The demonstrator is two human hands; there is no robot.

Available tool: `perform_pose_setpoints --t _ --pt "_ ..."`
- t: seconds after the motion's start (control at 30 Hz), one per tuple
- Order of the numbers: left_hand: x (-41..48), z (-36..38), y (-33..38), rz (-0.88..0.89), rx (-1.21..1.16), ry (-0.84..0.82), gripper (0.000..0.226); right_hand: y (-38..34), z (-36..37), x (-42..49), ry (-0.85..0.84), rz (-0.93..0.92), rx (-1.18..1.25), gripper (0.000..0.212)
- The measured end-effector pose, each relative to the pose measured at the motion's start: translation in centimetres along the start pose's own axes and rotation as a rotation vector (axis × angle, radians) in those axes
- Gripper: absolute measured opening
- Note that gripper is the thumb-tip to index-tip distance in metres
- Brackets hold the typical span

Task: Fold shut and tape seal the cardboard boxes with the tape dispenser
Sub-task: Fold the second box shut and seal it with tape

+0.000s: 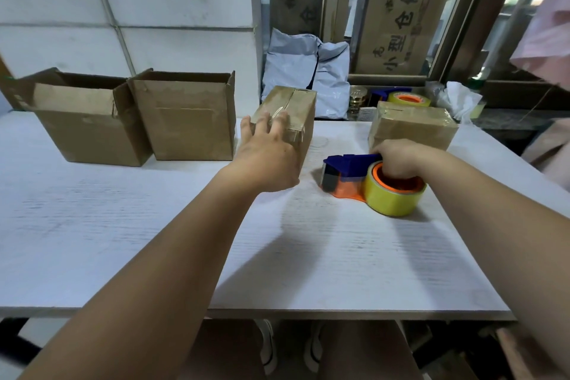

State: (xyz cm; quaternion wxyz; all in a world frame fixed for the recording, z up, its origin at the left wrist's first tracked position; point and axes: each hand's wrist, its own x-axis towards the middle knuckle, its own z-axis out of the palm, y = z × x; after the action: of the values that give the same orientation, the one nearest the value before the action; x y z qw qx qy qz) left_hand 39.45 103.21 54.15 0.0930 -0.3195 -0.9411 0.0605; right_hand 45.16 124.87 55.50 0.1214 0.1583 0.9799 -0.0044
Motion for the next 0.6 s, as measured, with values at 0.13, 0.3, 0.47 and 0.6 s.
perform_pose_setpoints --t 0.13,0.3,0.47,0.6 --pt "-0.2 -0.5 0.1 -0.006 -0.022 0.025 0.021 -1.0 -1.1 -0.6 0.075 -0.081 0.079 0.048" --pt "-0.3 -1.5 -0.9 0.017 -0.181 0.041 0.026 -5.6 -1.9 -2.7 0.389 -0.296 0.404 0.068" --pt "-1.7 -0.2 -1.9 -0.146 -0.862 0.582 0.020 -8.9 -0.3 -2.7 0.551 -0.312 0.762 0.064" --pt "-1.5 2.6 -2.6 -0.365 -1.375 0.613 0.025 -10.4 0.9 -1.8 0.547 -0.245 1.049 0.059"
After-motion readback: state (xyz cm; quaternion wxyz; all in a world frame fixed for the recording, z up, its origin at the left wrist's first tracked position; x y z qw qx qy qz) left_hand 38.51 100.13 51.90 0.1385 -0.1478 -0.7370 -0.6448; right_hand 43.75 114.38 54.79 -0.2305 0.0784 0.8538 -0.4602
